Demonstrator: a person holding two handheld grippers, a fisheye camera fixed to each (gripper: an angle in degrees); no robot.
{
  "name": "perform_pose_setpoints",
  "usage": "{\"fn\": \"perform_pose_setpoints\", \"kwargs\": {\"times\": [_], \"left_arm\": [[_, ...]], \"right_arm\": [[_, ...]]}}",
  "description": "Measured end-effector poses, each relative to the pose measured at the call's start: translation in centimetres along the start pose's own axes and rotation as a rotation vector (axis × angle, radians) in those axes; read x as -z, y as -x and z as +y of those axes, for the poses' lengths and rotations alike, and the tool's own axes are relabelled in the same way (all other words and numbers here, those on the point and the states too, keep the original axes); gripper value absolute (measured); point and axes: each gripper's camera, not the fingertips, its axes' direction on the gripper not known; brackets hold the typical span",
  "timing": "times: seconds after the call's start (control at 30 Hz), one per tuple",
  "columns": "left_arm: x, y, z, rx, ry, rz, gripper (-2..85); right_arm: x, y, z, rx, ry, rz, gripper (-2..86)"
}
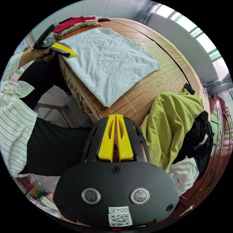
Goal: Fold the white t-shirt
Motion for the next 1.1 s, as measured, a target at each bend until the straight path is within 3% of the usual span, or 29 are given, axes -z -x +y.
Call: {"fn": "perform_pose_setpoints", "kwargs": {"times": [0.3,0.63,0.83,1.0,1.1], "left_arm": [[-0.3,-0.1,0.6,0.006,0.003,0.006,0.1],[-0.6,-0.1,1.6,0.024,-0.006,0.012,0.1],[-0.9,0.2,2.1,0.024,-0.007,0.014,0.2],[-1.1,0.4,2.3,0.01,0.0,0.013,0.3],[-1.2,0.9,2.7,0.02,-0.005,0.021,0.3]], "right_arm": [[-0.9,0.1,0.6,-0.166,-0.14,-0.102,4.8],[-0.7,0.8,-0.8,-0.081,-0.13,-0.084,4.8],[-0.8,1.6,-1.7,0.025,-0.067,-0.012,0.9],[-1.9,0.9,-1.1,0.174,0.159,0.248,-0.6],[-0.5,-0.8,-0.1,0.076,0.095,0.152,-0.7]]}}
